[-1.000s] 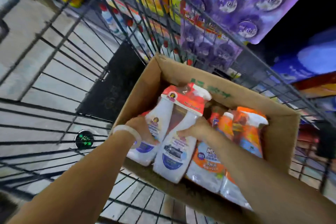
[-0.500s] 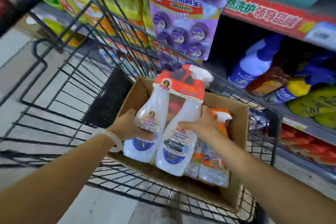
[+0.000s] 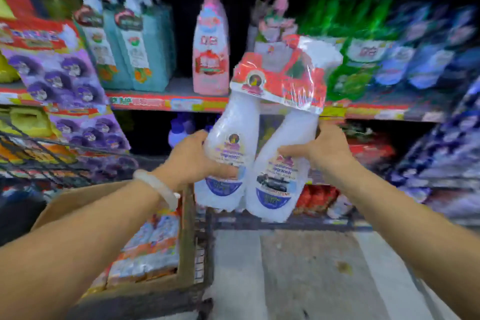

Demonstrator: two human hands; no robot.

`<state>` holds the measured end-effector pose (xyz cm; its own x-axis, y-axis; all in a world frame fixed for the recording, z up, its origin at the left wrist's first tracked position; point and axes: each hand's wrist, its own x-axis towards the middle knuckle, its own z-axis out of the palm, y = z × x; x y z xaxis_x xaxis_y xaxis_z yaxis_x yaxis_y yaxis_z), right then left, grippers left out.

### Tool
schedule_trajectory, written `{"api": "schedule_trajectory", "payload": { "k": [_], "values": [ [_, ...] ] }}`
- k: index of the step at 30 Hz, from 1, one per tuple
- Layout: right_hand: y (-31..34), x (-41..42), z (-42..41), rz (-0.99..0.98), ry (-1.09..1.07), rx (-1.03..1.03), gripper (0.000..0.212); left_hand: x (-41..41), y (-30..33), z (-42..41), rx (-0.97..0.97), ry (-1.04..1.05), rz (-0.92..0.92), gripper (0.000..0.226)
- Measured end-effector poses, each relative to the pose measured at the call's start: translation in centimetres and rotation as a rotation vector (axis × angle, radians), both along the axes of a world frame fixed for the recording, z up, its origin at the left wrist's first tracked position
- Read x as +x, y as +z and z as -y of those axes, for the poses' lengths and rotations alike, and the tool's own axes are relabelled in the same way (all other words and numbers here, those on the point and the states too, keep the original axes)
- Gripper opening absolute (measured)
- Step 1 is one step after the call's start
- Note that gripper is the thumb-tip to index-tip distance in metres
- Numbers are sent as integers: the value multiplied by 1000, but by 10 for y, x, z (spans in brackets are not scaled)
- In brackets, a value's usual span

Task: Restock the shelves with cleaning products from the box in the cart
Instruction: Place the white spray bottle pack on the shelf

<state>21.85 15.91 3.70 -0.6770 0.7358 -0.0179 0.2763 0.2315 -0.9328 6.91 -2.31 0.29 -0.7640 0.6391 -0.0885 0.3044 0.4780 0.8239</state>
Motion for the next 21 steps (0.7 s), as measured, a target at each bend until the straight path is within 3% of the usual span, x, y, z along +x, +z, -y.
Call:
{"api": "schedule_trajectory", "payload": {
  "k": [6,8,11,14,18,21],
  "values": [
    [86,162,-91,-121,-278,157,63,130,86,-131,139,-242,-55,65],
    [111,210,-113,-164,-351,195,60,167,108,-170,176,-299,-72,68],
    [140,273,-144,-202,-440,253,52,218,134,-226,248,-401,-74,54],
    [160,326,-180,-224,-516,284,44,260,153,-283,292,-481,-84,54],
    [174,384,-238,-215,-627,350,52,312,167,-365,341,-590,-86,70],
    [179,420,-293,-213,-673,379,51,347,168,-436,392,-636,-73,51]
  ]
}}
